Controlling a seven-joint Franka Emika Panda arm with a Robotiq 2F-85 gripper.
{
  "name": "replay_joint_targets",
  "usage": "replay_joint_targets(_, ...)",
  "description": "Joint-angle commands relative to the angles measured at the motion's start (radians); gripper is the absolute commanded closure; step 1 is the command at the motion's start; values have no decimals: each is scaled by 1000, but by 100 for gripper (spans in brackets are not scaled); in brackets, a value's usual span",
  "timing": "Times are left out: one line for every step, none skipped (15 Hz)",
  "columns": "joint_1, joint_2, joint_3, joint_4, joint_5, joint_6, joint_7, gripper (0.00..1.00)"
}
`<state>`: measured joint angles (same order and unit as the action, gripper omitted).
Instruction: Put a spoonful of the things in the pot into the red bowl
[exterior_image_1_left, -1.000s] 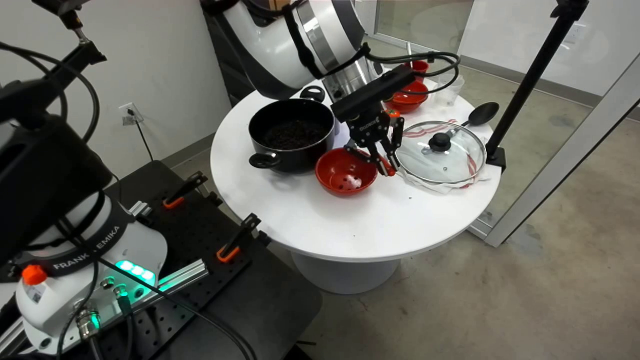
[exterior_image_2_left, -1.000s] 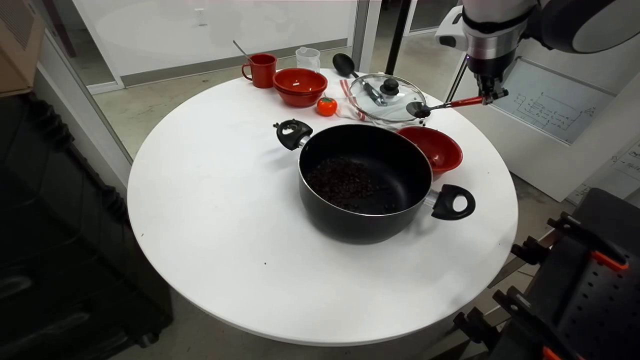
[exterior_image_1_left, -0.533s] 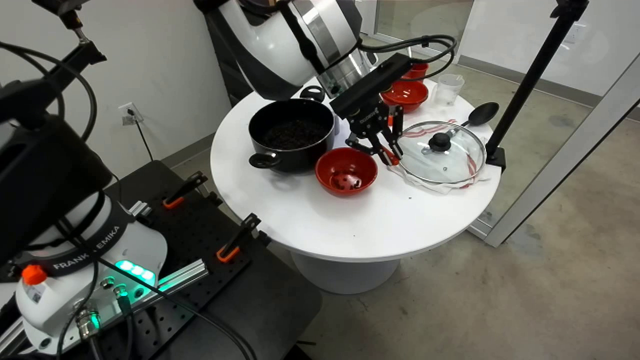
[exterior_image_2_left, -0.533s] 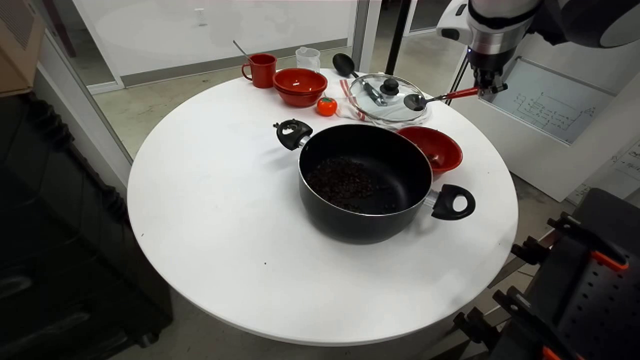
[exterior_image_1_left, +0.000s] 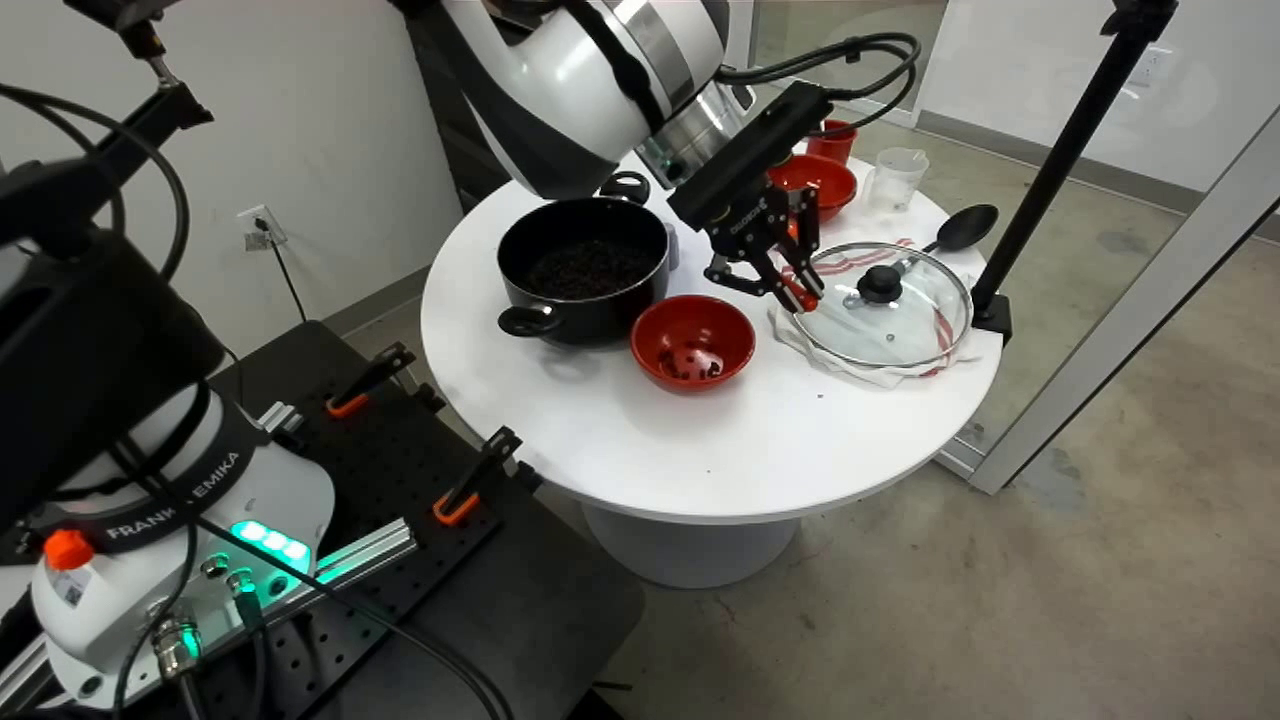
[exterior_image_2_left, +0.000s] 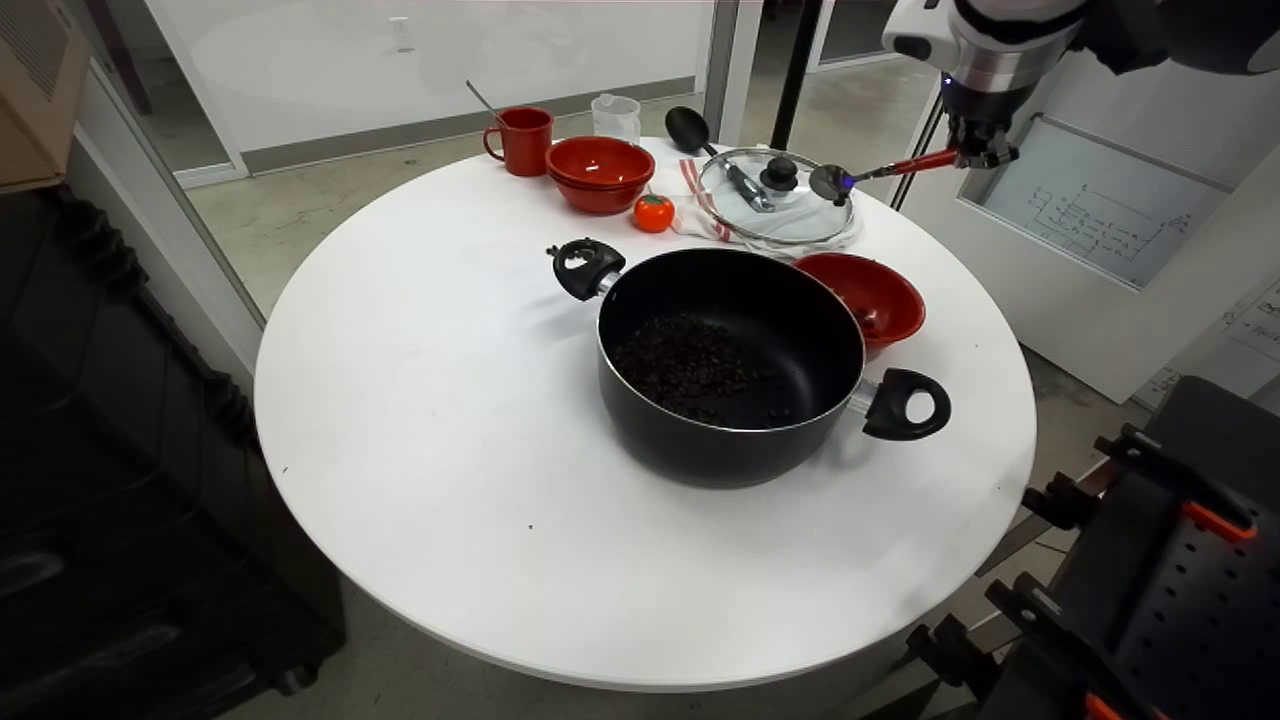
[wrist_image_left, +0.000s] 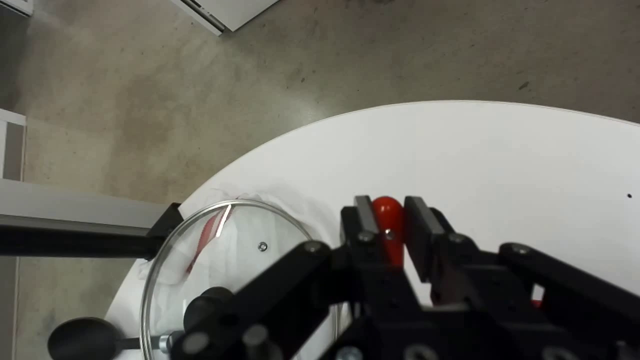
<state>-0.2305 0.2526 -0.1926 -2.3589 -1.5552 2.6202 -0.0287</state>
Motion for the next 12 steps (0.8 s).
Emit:
replay_joint_targets(-14, -29, -11, -15, -104, 8, 65, 95)
replay_joint_targets(-18, -30, -15, -16, -135, 3, 80, 95)
replay_joint_targets(-23, -31, -18, -17, -170, 7, 95, 95)
replay_joint_targets(-29, -35, -18, -24, -191, 12, 101, 95)
replay_joint_targets(-34, -39, -18, -30, -200, 12, 103, 95)
replay_joint_targets(-39, -43, -17, -38, -194, 13, 95, 95)
replay_joint_targets(-43, -44, -16, -43, -186, 15, 88, 95)
replay_joint_targets(-46, -48, -14, -56, -142, 13, 56, 95)
replay_joint_targets(-46, -51, -12, -68, -95, 9, 24, 95)
replay_joint_targets(-47, -48, -9, -82, 0, 1, -43, 95)
replay_joint_targets(-48, -47, -5, -93, 100, -7, -109, 95)
replay_joint_targets(-53, -30, -5, -103, 185, -15, -155, 95)
